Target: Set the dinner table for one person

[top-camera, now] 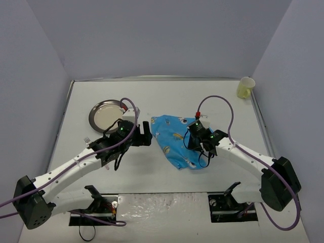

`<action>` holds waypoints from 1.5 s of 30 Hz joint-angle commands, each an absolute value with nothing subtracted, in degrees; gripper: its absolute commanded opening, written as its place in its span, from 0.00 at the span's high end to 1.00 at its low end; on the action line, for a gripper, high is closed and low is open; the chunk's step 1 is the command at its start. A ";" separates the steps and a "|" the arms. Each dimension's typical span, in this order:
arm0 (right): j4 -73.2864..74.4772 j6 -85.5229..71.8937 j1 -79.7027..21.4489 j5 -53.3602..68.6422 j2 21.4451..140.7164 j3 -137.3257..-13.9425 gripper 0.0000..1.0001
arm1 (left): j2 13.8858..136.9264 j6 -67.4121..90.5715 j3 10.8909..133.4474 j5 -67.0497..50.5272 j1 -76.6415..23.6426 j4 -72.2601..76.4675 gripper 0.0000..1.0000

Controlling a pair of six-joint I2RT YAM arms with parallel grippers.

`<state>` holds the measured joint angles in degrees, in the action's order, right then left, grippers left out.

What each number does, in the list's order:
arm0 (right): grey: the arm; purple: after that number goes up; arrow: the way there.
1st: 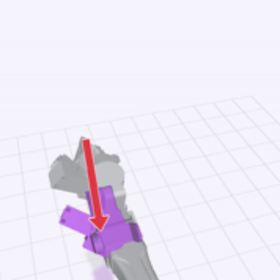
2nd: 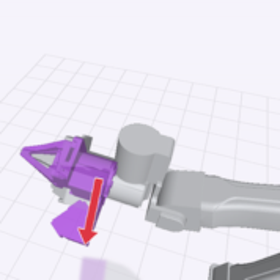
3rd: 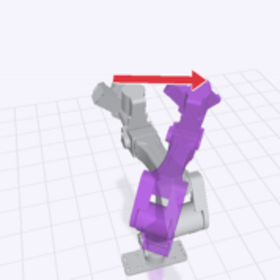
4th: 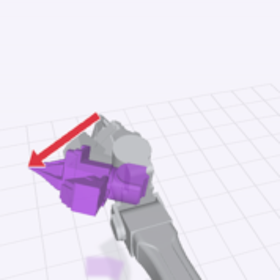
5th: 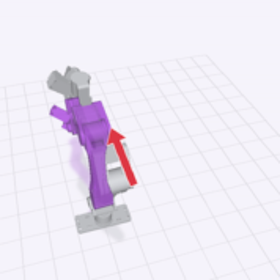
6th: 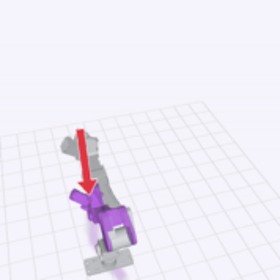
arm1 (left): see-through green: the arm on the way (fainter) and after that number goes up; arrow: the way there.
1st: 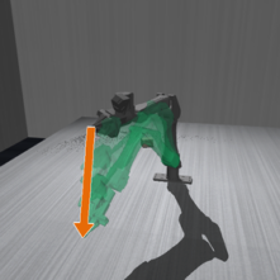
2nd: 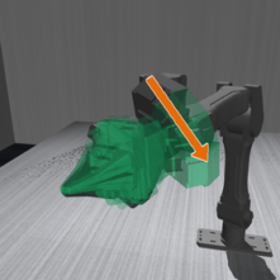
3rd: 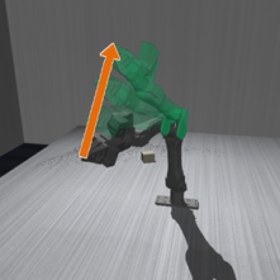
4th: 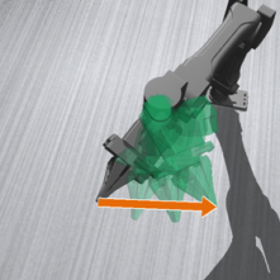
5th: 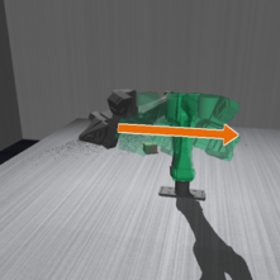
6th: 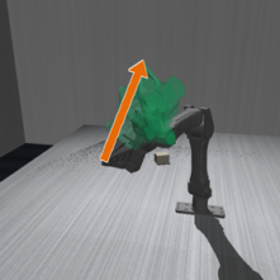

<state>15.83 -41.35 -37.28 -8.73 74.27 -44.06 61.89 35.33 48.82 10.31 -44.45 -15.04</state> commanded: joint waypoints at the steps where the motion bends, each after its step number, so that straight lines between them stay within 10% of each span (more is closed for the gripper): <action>1: 18.37 -40.26 -37.79 -10.06 72.98 -47.43 1.00 | 63.53 36.77 48.74 8.84 -44.12 -10.26 0.22; 8: 18.37 -41.77 -37.79 -9.23 73.51 -40.19 1.00 | 73.12 34.94 53.57 9.39 -42.29 -6.70 0.23; 17: 18.33 -32.35 -32.67 -7.38 73.28 -49.47 0.52 | 83.61 33.39 62.52 5.10 -40.51 -8.27 0.23; 45: -3.95 -11.90 -12.21 7.13 108.17 -69.86 0.52 | 73.12 33.83 49.66 0.89 -40.52 -7.03 0.23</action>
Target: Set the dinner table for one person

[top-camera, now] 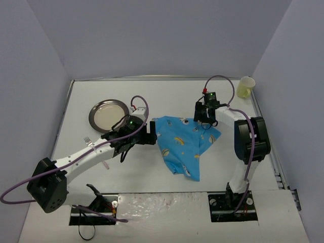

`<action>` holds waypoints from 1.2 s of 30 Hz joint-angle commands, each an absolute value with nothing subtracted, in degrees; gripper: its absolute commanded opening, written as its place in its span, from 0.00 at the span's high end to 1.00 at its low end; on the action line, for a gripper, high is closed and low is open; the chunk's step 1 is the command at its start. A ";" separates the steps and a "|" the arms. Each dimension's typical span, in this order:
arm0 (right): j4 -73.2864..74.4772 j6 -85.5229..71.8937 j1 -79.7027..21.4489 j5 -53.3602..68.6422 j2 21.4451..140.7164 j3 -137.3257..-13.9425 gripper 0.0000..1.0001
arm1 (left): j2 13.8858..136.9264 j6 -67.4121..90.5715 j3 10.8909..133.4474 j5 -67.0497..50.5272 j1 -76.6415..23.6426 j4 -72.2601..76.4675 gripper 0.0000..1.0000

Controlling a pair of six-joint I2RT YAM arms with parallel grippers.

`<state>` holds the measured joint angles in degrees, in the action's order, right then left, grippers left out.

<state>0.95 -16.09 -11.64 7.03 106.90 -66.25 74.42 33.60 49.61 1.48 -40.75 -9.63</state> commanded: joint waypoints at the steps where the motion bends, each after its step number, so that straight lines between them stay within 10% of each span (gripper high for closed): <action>1: -3.95 -11.30 -12.54 6.96 109.40 -70.12 0.51 | 73.04 33.84 49.50 0.80 -40.52 -7.03 0.23; 15: -0.38 -7.89 -18.16 3.21 112.32 -69.21 0.64 | 71.47 33.66 48.43 1.49 -40.52 -8.00 0.23; 24: 3.15 -7.37 -20.55 -4.24 113.23 -70.63 1.00 | 70.20 33.75 47.81 1.92 -40.52 -8.60 0.23; 36: 14.78 -17.95 -28.26 5.52 109.18 -108.18 1.00 | 58.93 34.85 49.97 11.22 -39.94 -17.73 0.23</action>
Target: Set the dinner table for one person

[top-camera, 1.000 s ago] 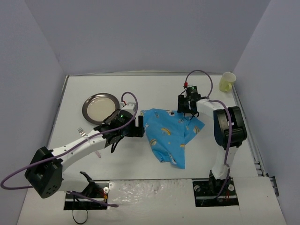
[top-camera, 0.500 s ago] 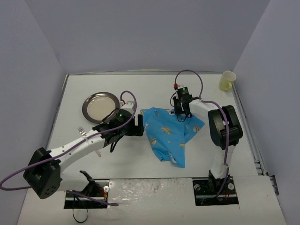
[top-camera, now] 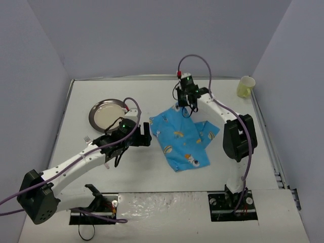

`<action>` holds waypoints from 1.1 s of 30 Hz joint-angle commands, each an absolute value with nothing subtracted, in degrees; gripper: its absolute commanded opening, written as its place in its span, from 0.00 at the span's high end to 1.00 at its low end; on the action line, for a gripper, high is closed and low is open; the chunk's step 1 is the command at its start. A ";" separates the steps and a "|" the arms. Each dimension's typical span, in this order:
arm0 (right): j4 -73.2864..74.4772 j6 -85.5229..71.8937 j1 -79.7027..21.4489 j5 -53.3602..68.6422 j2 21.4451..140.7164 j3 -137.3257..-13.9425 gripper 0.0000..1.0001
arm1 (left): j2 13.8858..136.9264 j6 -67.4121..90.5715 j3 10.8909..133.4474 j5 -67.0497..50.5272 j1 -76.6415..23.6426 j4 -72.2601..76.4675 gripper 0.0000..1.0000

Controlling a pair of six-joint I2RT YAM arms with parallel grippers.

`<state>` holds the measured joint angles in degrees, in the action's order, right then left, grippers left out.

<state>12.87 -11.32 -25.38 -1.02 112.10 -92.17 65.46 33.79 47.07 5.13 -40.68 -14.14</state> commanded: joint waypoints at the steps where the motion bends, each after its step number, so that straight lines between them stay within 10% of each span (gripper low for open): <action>1: 15.01 -19.65 -28.87 7.42 109.98 -112.62 1.00 | 57.42 34.89 50.50 12.39 -39.82 -18.57 0.23; 7: 14.95 -25.20 -32.59 18.68 113.66 -139.05 1.00 | 46.91 33.55 53.90 19.80 -39.36 -25.13 0.23; 13: 7.84 -26.52 -33.32 25.42 104.61 -140.19 1.00 | 41.02 30.53 57.12 25.10 -39.20 -27.15 0.23; 33: 9.65 -37.41 -18.65 2.87 58.95 -55.25 1.00 | 48.61 32.70 54.82 17.69 -39.11 -25.12 0.23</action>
<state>8.94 -32.58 -19.18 5.52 60.18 -71.50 45.79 31.63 56.03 20.59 -39.33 -28.48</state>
